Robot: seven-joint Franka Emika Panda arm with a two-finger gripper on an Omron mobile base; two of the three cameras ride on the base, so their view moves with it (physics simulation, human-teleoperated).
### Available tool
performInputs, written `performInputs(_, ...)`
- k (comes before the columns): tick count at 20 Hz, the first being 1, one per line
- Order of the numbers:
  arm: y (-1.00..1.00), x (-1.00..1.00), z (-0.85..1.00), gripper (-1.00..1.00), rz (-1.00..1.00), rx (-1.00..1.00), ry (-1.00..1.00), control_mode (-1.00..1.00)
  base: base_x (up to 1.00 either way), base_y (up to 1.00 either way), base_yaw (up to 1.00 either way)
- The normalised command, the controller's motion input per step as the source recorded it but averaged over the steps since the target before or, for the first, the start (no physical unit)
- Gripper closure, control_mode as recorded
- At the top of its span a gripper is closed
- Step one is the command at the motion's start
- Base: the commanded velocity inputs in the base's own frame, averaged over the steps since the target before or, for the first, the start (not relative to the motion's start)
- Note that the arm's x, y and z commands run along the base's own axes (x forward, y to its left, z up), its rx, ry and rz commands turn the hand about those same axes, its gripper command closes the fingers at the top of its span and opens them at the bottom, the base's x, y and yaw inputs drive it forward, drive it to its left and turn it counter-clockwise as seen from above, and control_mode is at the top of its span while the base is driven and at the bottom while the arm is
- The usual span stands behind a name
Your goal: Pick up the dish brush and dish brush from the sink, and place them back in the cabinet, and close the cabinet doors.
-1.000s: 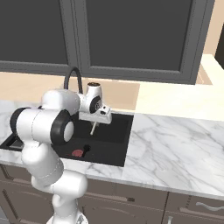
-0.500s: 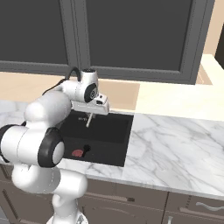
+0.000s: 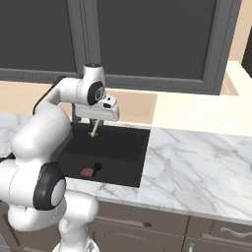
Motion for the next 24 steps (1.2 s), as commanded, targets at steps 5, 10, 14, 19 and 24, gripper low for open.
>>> performInputs(5,0.0,-0.52,0.44,1.0,0.0,0.0,0.0,-1.0,0.0,0.0,0.0)
performInputs(10,0.0,-0.45,0.28,1.0,0.02,0.0,0.0,-1.0,0.0,0.0,0.0)
performInputs(14,0.0,-0.35,0.27,1.0,0.02,0.0,0.0,-1.0,0.0,0.0,0.0)
performInputs(19,0.0,-0.27,0.28,1.0,0.0,0.0,0.0,-1.0,0.0,0.0,0.0)
performInputs(24,0.0,-0.28,0.31,1.0,0.0,0.0,0.0,-1.0,0.0,0.0,0.0)
